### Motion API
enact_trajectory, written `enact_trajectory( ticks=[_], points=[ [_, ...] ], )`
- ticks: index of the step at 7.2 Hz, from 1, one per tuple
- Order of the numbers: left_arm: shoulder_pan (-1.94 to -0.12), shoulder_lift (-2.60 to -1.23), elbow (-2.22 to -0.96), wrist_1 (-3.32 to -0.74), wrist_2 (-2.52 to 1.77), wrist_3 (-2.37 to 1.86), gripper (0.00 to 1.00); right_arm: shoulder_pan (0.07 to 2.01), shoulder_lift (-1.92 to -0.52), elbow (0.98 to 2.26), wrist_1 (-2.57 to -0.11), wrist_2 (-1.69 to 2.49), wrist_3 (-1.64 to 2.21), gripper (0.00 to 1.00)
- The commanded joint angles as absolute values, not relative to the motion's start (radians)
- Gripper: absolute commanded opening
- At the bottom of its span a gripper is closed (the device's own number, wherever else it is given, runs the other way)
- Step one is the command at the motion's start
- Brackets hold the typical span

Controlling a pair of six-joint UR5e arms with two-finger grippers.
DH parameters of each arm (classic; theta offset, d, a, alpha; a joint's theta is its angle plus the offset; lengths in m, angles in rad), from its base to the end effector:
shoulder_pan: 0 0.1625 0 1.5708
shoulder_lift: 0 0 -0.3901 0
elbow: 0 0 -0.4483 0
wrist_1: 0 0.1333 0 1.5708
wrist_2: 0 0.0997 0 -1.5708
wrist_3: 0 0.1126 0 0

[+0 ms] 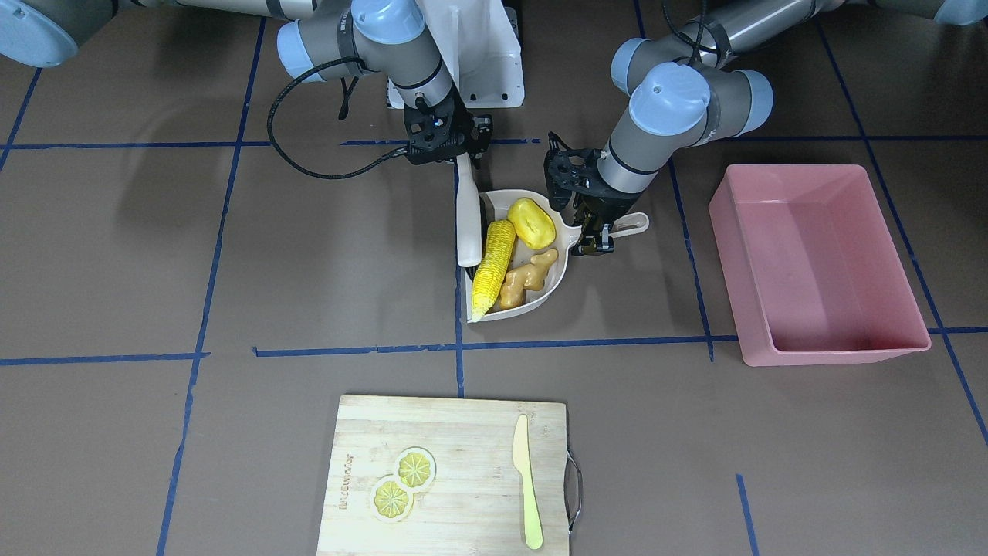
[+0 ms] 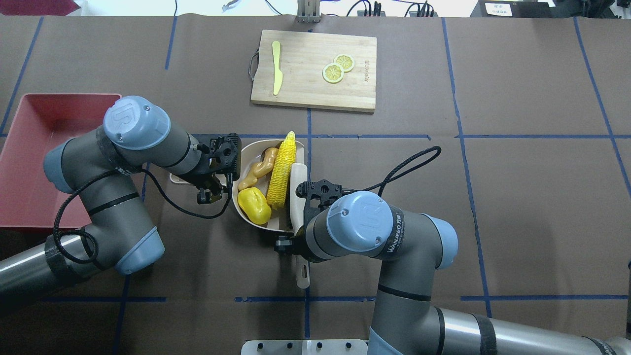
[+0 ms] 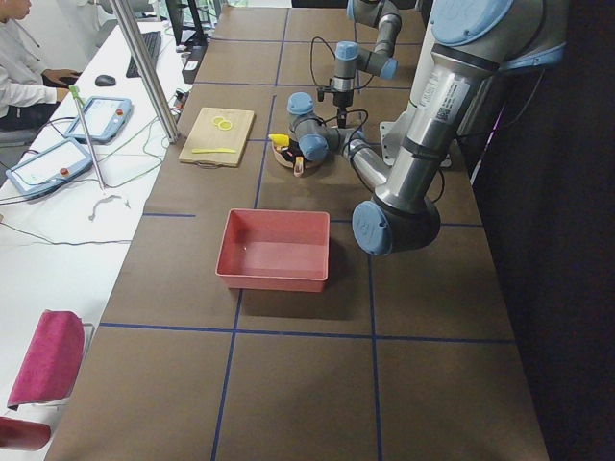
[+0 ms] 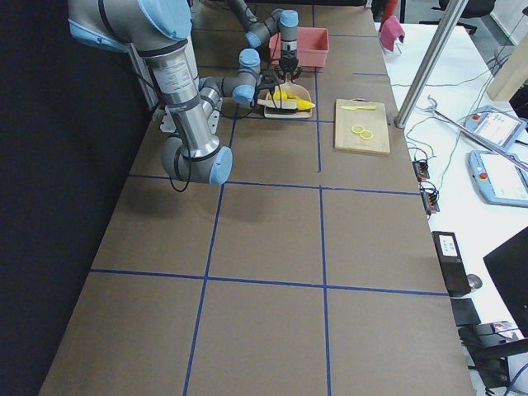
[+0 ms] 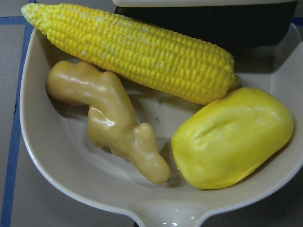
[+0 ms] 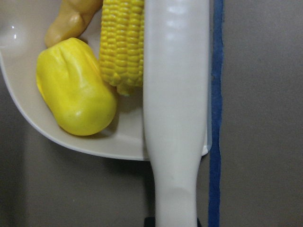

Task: Sweep and dump trash into bin
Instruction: 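Sweep the corn, potato and ginger into the dustpan with the brush, then lift the brush back from the dustpan with the right gripper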

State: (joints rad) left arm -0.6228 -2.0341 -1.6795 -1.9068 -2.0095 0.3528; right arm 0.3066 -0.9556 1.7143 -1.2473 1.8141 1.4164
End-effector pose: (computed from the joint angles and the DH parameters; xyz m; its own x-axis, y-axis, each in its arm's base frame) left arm 0.5130 -0.4736 0.2529 0.0676 0.9973 0.0271 -0.5575 0.0152 0.8300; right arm -0.6294 -0.3106 0.1359 0.4560 -0.0122 0.8899 -0.0202 0.9995 0.0241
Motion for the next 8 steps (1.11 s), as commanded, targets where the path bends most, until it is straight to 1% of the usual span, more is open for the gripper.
enact_trajectory(
  ticks=[1,2,5,8],
  points=[
    [-0.623,-2.033,-1.678,-1.907,-2.010,0.353,0.01,0.317,-0.969,1.733,-1.258,1.821,1.417,0.00],
    [-0.623,-2.033,-1.678,-1.907,-2.010,0.353,0.01,0.321,-0.985,1.752,-1.300,1.821,1.417,0.00],
    [-0.623,-2.033,-1.678,-1.907,-2.010,0.353,0.01,0.325,-0.986,1.851,-1.572,1.821,1.413,0.00],
    [-0.621,-2.033,-1.680,-1.908,-2.010,0.353,0.01,0.330,-0.989,1.842,-1.663,1.809,1.345,0.00]
  ],
)
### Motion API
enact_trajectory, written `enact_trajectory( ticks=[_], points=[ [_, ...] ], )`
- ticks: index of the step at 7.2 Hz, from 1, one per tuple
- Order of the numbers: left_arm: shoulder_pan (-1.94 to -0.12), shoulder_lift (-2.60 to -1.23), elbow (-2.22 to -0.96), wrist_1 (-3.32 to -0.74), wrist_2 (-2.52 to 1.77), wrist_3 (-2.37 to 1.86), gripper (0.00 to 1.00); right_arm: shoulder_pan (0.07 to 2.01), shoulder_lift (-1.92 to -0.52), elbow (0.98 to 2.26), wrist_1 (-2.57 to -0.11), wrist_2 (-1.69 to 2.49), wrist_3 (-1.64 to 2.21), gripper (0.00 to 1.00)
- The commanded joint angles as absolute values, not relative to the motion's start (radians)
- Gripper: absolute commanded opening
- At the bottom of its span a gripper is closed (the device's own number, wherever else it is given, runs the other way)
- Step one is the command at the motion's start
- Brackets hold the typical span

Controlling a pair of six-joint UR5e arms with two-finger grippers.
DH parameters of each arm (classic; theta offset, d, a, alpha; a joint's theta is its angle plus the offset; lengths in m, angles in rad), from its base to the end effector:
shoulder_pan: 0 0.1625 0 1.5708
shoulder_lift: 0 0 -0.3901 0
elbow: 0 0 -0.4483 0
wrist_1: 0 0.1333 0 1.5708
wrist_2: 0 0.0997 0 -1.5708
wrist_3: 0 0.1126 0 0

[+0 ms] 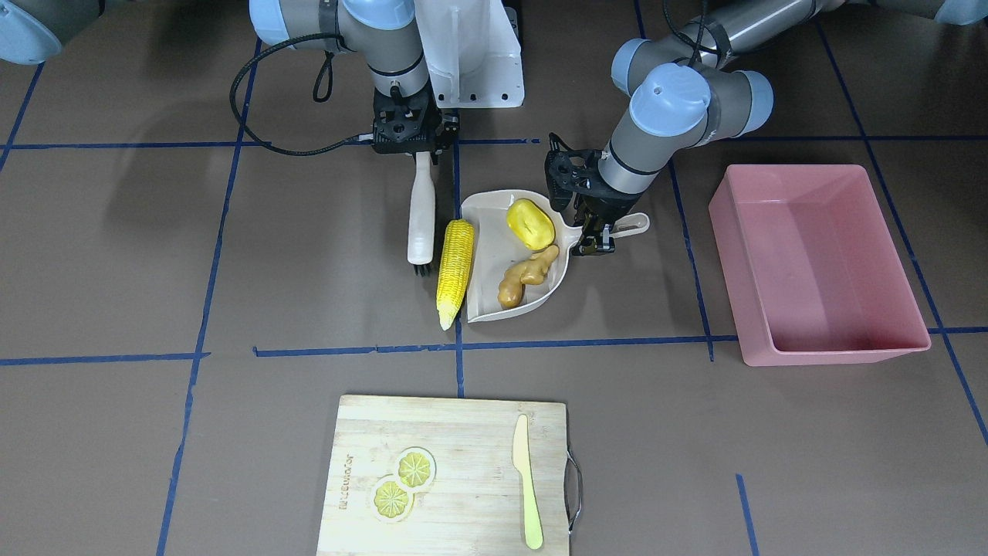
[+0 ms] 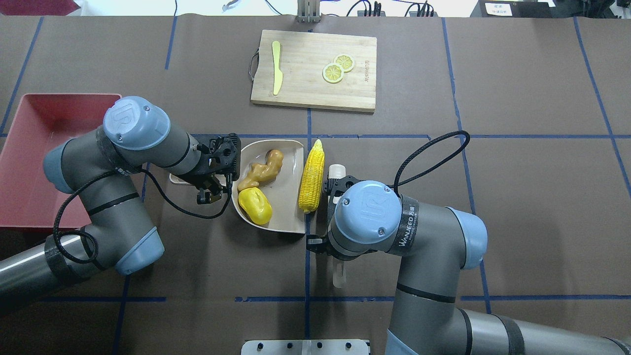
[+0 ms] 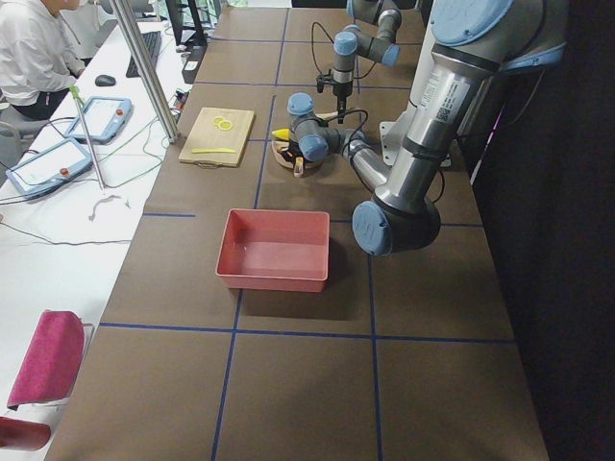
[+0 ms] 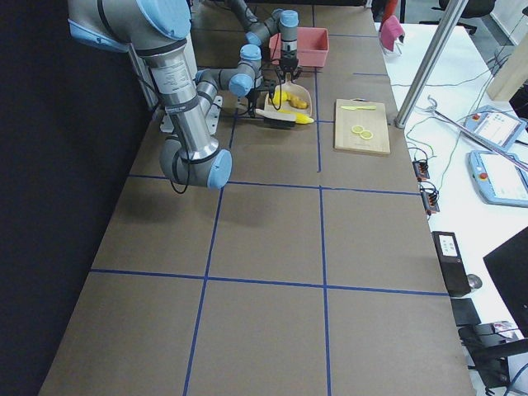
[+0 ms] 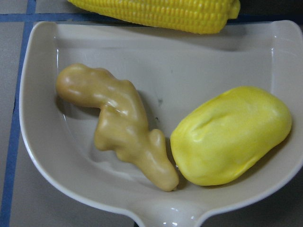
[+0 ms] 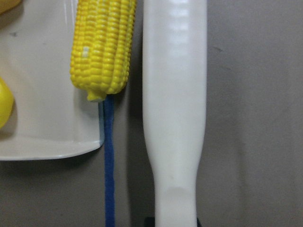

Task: Sweep and dump trash into bin
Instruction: 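Lift the brush back from the dustpan with the right gripper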

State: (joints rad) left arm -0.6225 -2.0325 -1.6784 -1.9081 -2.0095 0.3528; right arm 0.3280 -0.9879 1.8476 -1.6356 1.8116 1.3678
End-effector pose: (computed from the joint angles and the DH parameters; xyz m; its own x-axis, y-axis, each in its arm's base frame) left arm 0.5133 -0.4736 0.2544 0.0673 0.9974 0.0264 -0.5585 0.0158 0.8294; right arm -0.5860 -0.3118 0.1540 0.6800 0.0246 0.7328 -0.0149 0.9997 -0.0197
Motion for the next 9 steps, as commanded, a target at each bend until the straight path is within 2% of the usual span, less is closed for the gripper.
enact_trajectory(
  ticks=[1,4,7,9],
  points=[
    [-0.623,-2.033,-1.680,-1.908,-2.008,0.353,0.01,0.330,-0.988,1.832,-1.663,1.806,1.333,0.00],
    [-0.623,-2.033,-1.680,-1.908,-2.008,0.353,0.01,0.356,-0.966,1.793,-1.651,1.793,1.285,0.00],
    [-0.623,-2.034,-1.684,-1.908,-2.010,0.353,0.01,0.368,-0.870,1.666,-1.646,1.792,1.314,0.00],
    [-0.623,-2.034,-1.686,-1.908,-2.010,0.351,0.01,0.371,-0.873,1.648,-1.516,1.792,1.319,0.00]
  ],
)
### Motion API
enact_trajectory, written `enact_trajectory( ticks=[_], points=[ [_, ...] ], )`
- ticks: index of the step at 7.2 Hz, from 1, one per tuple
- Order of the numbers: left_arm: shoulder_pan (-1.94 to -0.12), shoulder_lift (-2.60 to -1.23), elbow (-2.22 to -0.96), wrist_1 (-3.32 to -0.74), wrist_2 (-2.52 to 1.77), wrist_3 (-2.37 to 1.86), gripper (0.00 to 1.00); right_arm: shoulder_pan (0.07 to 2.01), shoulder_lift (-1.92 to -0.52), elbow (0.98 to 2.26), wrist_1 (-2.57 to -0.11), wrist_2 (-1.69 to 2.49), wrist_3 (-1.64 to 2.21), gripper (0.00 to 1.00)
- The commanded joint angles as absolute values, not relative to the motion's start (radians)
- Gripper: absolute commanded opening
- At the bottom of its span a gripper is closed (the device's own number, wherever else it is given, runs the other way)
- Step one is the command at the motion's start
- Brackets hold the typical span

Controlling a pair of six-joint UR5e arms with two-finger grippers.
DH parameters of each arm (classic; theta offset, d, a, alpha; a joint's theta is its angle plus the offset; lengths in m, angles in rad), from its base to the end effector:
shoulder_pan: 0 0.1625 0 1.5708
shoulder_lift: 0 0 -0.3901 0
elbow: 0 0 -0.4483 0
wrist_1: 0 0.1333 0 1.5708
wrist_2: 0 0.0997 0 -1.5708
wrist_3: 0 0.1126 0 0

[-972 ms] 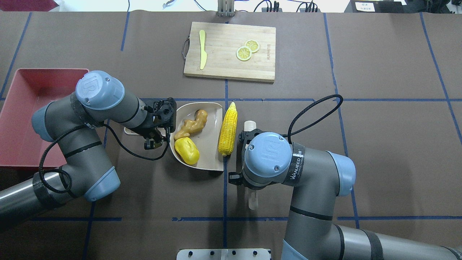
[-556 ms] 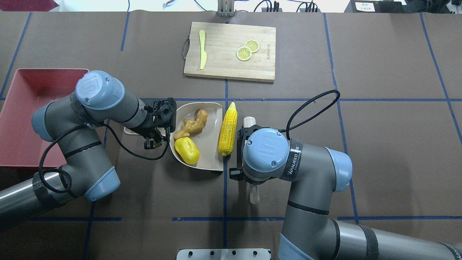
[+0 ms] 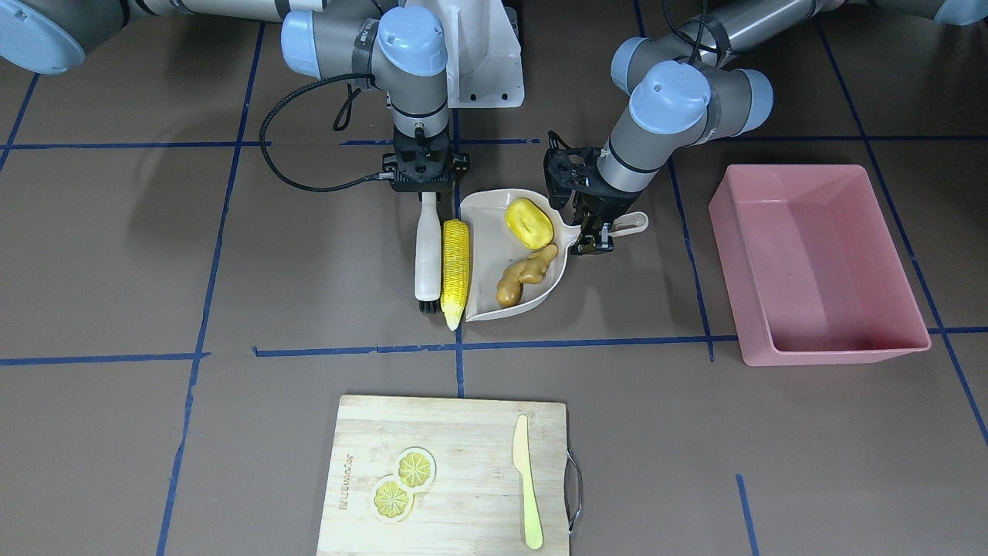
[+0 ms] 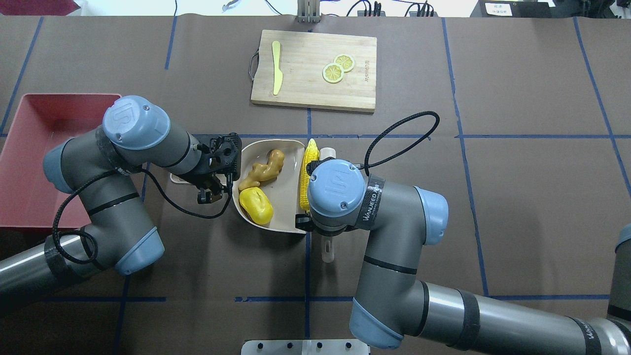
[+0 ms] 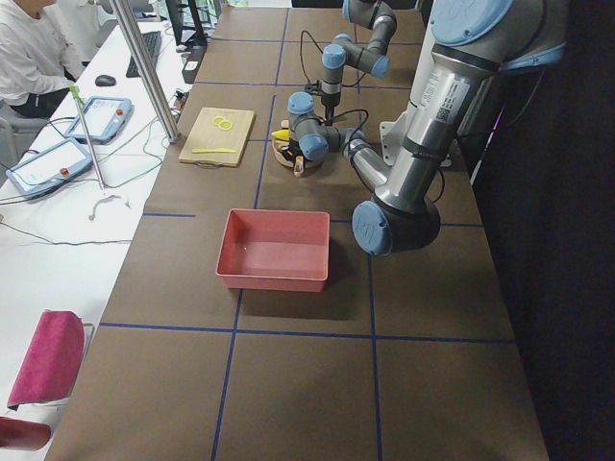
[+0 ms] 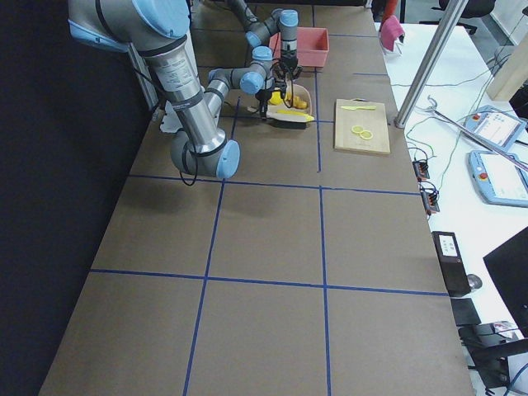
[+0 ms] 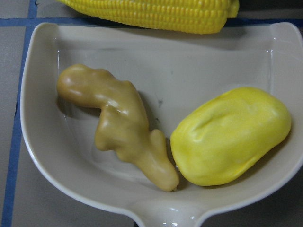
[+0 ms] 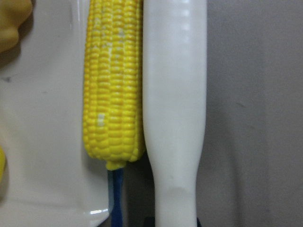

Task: Sweep and dump trash into bin
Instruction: 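Sweep the brush again toward the dustpan to push the corn fully in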

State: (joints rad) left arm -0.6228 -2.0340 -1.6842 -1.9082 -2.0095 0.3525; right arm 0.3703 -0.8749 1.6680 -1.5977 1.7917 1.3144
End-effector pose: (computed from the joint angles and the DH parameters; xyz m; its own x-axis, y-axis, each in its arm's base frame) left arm 0.5120 -0.4729 0.2504 0.0679 0.9972 0.0300 -0.5534 0.0126 0.8328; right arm -0.6250 -0.3592 0.1525 0.7034 0.0076 0.7108 -0.0342 0.9991 0.0231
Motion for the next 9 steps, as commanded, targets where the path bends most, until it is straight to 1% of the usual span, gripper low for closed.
enact_trajectory(
  ticks=[1,9],
  points=[
    [-0.623,-2.033,-1.686,-1.908,-2.010,0.351,0.01,0.371,-0.867,1.622,-1.441,1.792,1.324,0.00],
    [-0.621,-2.034,-1.686,-1.908,-2.008,0.331,0.01,0.302,-0.838,1.628,-1.417,1.747,1.307,0.00]
  ],
)
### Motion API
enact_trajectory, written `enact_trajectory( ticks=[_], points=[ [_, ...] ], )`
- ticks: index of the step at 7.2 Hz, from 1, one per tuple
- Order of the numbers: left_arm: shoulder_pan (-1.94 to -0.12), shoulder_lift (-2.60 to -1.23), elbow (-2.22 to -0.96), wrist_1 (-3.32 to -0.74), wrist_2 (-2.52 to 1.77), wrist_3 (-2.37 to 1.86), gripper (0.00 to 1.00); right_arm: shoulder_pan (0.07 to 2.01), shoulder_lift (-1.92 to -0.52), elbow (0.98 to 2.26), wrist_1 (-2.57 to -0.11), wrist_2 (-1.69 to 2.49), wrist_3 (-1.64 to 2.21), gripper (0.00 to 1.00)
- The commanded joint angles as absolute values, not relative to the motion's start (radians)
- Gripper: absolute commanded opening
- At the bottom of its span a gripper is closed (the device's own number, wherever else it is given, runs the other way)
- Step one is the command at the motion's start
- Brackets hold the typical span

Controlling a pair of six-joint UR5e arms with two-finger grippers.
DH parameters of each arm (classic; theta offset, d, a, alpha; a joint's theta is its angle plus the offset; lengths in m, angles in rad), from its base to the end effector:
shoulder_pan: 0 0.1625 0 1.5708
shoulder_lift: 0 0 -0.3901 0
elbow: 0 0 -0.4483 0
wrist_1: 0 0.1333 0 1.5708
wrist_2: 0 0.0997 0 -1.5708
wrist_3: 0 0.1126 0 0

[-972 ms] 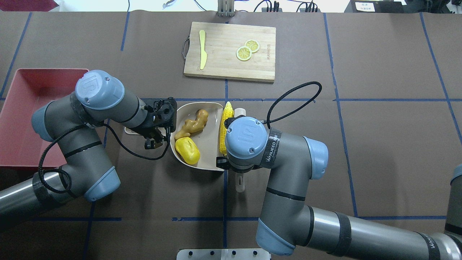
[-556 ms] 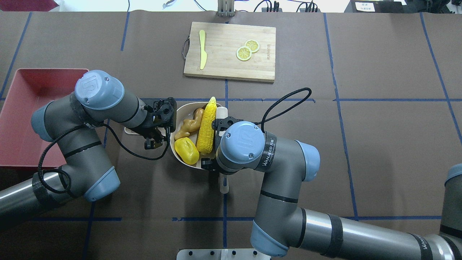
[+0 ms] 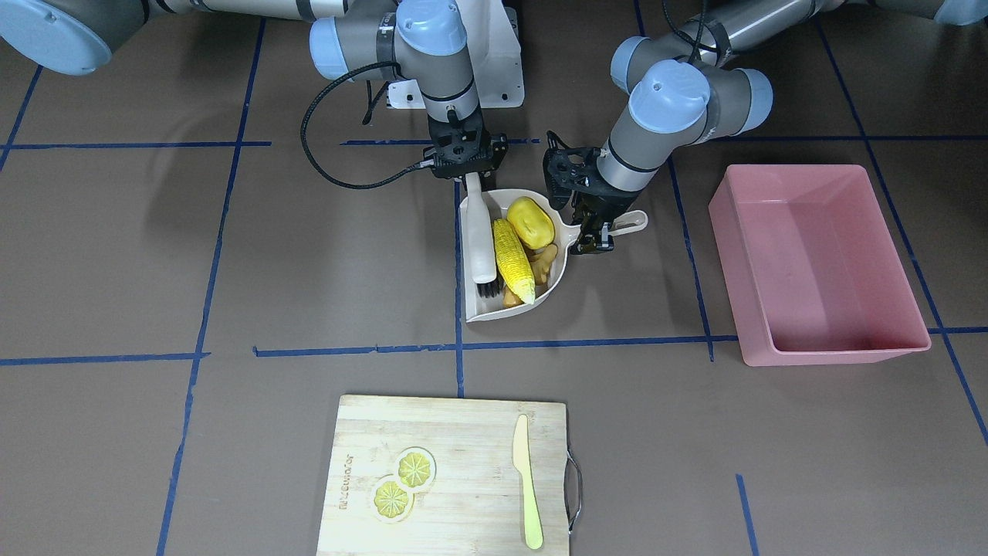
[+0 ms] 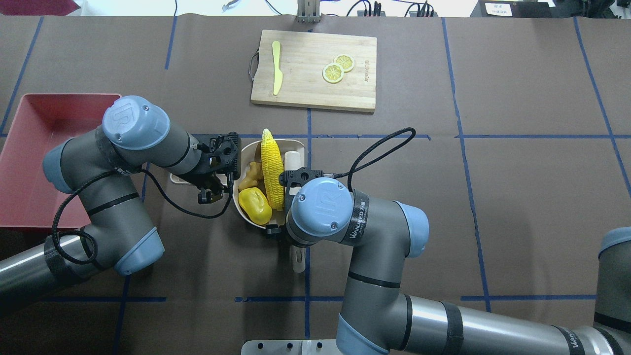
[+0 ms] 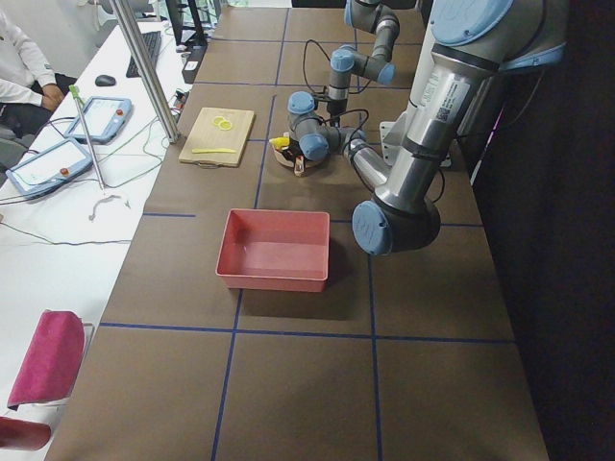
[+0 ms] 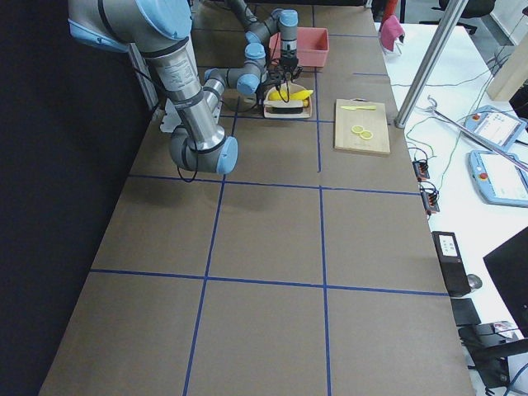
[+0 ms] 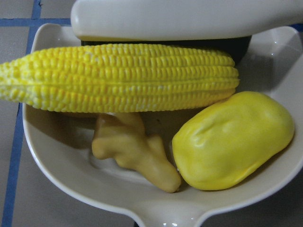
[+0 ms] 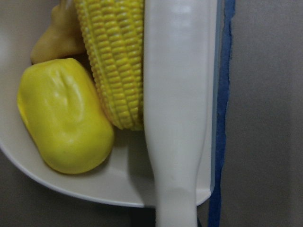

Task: Sweep and dump trash into bin
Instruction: 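Sweep the brush again toward the dustpan to push the corn fully in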

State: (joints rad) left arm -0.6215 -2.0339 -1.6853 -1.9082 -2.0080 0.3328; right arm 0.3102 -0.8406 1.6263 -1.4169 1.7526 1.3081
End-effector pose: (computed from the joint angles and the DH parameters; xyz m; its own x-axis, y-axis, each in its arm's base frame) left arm 0.5123 -0.4722 0.2499 0.0787 0.9968 0.0149 -0.5518 0.0311 0.8334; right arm -0.6562 -0.3290 0.1209 0.5845 -0.0808 0.8073 -0.0098 0.9943 0.1066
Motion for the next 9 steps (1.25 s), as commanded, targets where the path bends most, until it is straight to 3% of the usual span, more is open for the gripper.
enact_trajectory(
  ticks=[1,9],
  points=[
    [-0.623,-2.033,-1.686,-1.908,-2.008,0.333,0.01,0.302,-0.854,1.632,-1.417,1.738,1.305,0.00],
    [-0.626,-2.022,-1.701,-1.919,-2.013,0.330,0.00,0.319,-0.896,1.712,-1.541,1.738,1.273,0.00]
  ],
)
